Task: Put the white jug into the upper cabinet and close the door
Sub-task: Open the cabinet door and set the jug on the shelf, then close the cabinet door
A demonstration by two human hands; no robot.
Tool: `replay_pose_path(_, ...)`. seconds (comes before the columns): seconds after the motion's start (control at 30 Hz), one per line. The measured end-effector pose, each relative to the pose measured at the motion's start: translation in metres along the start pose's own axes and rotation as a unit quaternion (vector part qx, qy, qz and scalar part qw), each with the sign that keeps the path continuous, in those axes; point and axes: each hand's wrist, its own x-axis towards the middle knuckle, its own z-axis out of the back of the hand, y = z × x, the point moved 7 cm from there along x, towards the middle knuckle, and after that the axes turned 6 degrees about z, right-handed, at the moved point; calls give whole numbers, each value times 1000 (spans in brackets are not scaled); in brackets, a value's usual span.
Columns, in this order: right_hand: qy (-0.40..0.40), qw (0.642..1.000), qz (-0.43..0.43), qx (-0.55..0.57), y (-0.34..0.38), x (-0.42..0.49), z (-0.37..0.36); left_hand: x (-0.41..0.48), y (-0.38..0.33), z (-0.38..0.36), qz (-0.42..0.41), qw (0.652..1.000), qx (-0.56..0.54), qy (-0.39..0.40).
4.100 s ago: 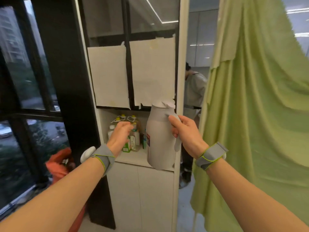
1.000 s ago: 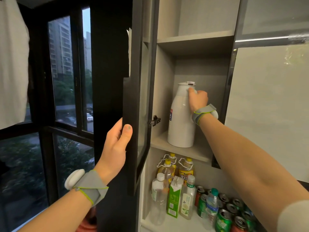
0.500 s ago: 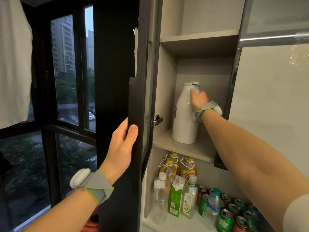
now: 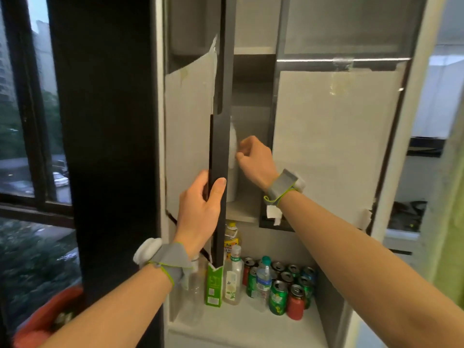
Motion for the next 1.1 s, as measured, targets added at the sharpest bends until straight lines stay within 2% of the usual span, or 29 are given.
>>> replay_pose_path(0.13, -74, 997, 6, 28, -10, -24, 45, 16, 5, -41, 16, 999, 48, -3)
replay_pose_path(0.23, -95, 995, -10, 20, -31, -37, 72, 28, 9, -66, 26, 996, 89, 4)
replay_pose_path(0.47, -72, 996, -34, -38, -68, -61, 107, 51, 19, -108, 33, 990, 138, 14)
replay_pose_path(0.73, -13, 994, -55, -90, -85, -72, 118, 74, 29, -129, 79, 983, 135, 98)
replay_pose_path(0.9, 7, 994, -71, -88, -91, -74, 120, 83, 37, -139, 135, 972, 126, 148)
replay_pose_path(1.1, 28, 992, -118, -29, -98, -75, 115, 89, 38, -146, 177, 956, 99, 213)
